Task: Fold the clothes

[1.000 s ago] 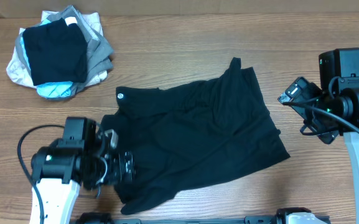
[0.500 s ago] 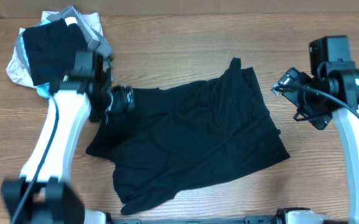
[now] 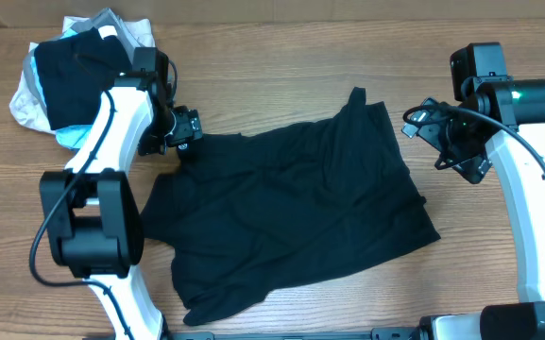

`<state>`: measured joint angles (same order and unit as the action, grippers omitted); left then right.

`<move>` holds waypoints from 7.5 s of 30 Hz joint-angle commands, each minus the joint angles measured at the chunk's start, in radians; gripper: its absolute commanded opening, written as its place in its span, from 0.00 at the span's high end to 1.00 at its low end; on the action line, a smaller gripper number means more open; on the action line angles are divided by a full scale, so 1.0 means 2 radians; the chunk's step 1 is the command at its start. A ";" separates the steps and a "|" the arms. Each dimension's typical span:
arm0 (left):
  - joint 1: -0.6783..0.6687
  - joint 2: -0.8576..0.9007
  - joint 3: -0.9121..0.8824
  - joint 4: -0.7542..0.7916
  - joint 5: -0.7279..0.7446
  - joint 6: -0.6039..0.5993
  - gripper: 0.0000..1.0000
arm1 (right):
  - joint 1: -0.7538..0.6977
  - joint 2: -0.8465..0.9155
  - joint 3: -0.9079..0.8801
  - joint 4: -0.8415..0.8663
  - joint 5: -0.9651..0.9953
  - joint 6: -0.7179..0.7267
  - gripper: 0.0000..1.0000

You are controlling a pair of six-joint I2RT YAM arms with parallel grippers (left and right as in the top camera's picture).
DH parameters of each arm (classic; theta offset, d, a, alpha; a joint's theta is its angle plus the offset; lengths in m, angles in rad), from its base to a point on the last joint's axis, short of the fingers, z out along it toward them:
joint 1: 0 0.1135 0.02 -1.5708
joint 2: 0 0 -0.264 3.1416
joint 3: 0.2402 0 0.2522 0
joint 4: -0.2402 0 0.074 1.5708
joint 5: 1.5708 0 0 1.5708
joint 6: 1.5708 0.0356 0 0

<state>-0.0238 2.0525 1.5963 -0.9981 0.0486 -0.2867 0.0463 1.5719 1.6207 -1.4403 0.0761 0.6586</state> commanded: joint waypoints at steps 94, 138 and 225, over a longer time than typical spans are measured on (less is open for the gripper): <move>-0.016 -0.113 0.156 -0.061 0.027 0.016 0.96 | 0.031 0.215 0.270 0.115 0.136 0.003 0.96; -0.149 0.181 0.144 0.195 0.146 0.022 0.19 | 0.031 0.117 0.262 0.031 0.141 -0.002 0.96; -0.159 0.050 0.315 0.071 -0.319 0.011 0.00 | -0.018 0.212 0.262 0.112 0.141 -0.041 0.00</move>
<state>-0.3298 2.2314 2.2112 -0.8211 -0.5617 -0.2798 0.0422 2.0457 2.1326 -1.1919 0.3450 0.6022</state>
